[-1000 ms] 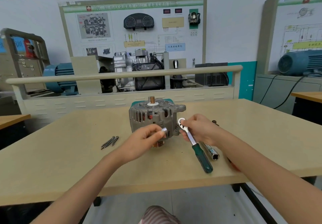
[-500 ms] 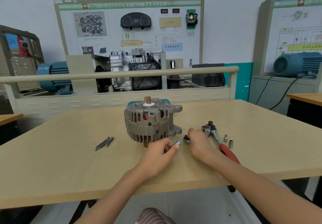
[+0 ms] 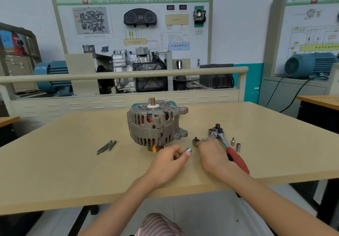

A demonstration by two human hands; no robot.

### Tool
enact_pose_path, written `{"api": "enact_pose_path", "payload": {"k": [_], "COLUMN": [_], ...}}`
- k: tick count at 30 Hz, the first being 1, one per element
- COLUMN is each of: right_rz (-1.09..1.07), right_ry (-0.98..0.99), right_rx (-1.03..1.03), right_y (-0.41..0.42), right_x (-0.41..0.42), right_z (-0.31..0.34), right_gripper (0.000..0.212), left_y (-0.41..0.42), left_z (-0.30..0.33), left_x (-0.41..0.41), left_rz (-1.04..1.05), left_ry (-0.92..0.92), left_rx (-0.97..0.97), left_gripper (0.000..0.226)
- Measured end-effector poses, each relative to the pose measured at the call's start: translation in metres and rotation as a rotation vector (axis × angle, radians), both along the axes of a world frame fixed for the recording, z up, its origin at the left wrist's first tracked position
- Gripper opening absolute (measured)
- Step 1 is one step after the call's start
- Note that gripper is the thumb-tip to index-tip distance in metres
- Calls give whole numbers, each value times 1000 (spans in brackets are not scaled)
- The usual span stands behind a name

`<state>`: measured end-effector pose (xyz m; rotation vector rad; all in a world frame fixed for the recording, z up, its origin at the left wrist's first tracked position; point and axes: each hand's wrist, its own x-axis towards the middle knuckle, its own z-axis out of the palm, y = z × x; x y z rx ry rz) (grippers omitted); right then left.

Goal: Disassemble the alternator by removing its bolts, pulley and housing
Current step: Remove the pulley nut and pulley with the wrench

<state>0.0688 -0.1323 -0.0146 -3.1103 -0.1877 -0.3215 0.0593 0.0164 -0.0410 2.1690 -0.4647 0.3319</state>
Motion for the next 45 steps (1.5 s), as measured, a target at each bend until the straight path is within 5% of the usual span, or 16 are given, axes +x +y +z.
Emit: {"api": "enact_pose_path", "payload": {"k": [9, 12, 15, 17, 24, 27, 33, 36, 41, 45], "right_rz": [-68, 20, 103, 112, 2, -50, -98, -117, -109, -76], "right_ry": [-71, -222, 138, 257, 52, 49, 25, 7, 9, -41], "right_rx": [53, 473, 893, 988, 1417, 1289, 473, 274, 200, 349], "right_y": [0, -7, -11, -14, -38, -57, -56, -50, -45, -47], "right_x": [17, 21, 22, 21, 40, 51, 59, 59, 56, 58], "right_z": [2, 11, 24, 24, 27, 33, 31, 23, 16, 19], "right_gripper": [29, 30, 39, 32, 18, 22, 23, 7, 14, 14], "left_y": [-13, -17, -29, -38, -54, -54, -54, -53, -53, -59], "left_z": [5, 7, 14, 19, 17, 10, 11, 11, 9, 11], "left_x": [13, 17, 20, 20, 27, 28, 28, 27, 27, 26], "left_rz": [66, 49, 29, 4, 28, 52, 18, -18, -111, -144], "left_ry": [68, 87, 81, 87, 158, 176, 215, 287, 227, 168], "left_rx": [-68, -81, -100, -135, -202, -183, -212, -319, -316, -347], "left_gripper": [26, 24, 19, 11, 15, 19, 20, 31, 34, 43]}}
